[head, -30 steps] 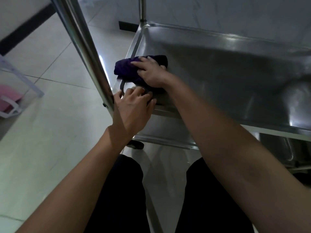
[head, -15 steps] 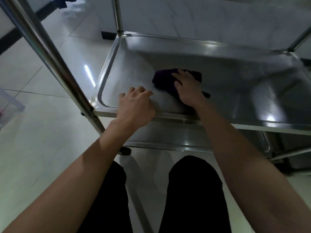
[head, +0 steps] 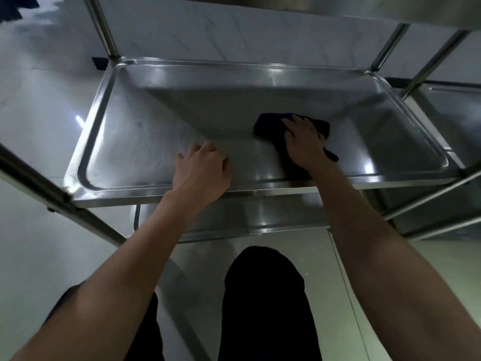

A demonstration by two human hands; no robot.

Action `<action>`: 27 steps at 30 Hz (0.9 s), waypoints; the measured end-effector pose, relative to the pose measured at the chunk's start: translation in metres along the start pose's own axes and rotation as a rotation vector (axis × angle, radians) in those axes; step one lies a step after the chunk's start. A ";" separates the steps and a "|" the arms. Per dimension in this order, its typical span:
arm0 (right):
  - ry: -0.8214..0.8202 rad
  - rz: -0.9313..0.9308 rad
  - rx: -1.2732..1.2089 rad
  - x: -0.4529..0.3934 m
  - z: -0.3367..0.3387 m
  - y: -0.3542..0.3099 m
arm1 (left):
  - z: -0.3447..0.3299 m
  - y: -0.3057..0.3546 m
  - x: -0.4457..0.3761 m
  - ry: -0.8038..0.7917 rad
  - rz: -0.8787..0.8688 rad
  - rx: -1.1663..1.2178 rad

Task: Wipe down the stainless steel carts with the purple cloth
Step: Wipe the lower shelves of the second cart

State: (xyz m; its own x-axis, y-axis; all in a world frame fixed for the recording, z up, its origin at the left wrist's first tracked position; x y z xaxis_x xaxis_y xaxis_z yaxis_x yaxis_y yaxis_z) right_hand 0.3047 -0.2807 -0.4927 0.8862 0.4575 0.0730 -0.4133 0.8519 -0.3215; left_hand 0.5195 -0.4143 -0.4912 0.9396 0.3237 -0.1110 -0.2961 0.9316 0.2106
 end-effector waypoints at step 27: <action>-0.332 0.549 0.060 0.048 -0.129 -0.362 | 0.046 -0.153 0.107 0.051 0.240 -0.126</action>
State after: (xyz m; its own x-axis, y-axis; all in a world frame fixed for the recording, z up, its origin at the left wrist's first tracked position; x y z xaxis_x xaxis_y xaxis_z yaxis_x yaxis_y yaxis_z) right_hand 0.5236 -0.6000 -0.4947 0.4341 0.8774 0.2043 -0.8077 0.4795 -0.3430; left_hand 0.6734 -0.5296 -0.4904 0.8310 0.5427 -0.1222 -0.5314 0.8394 0.1145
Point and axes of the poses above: each hand's wrist, its own x-axis away from the middle knuckle, its own z-axis out of the back of the hand, y = z × x, the point moved 6 cm from there along -x, towards the middle knuckle, and after that the axes turned 11 degrees about -z, right-handed, at the moved point
